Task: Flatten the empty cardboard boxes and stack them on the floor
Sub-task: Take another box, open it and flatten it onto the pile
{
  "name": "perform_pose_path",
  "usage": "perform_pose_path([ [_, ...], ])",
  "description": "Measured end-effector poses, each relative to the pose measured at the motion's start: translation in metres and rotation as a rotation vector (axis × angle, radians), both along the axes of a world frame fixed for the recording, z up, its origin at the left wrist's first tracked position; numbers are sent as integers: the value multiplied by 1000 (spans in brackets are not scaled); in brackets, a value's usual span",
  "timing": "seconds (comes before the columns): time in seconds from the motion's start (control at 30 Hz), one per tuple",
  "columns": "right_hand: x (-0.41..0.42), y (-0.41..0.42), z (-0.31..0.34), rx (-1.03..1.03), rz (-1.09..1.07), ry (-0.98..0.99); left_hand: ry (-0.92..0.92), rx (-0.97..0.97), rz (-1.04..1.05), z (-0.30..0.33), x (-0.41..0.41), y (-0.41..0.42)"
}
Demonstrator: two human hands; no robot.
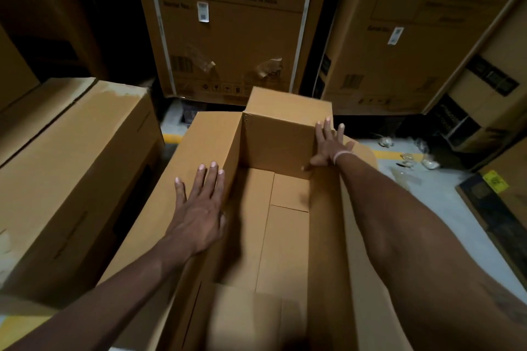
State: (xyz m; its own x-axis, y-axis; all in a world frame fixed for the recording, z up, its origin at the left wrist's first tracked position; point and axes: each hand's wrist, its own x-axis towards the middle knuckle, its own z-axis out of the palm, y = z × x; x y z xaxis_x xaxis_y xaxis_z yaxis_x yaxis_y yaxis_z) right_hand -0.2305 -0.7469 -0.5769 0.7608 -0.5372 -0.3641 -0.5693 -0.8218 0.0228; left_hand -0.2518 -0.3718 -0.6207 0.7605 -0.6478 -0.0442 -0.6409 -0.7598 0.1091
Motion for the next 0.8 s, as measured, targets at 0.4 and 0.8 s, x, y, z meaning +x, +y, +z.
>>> perform_pose_path([
  [0.4,-294,109,-21,264,-432,-376,471,192,-64,89,-12,8],
  [0.8,-318,119,106,754,-618,-812,560,74,-412,188,-178,-41],
])
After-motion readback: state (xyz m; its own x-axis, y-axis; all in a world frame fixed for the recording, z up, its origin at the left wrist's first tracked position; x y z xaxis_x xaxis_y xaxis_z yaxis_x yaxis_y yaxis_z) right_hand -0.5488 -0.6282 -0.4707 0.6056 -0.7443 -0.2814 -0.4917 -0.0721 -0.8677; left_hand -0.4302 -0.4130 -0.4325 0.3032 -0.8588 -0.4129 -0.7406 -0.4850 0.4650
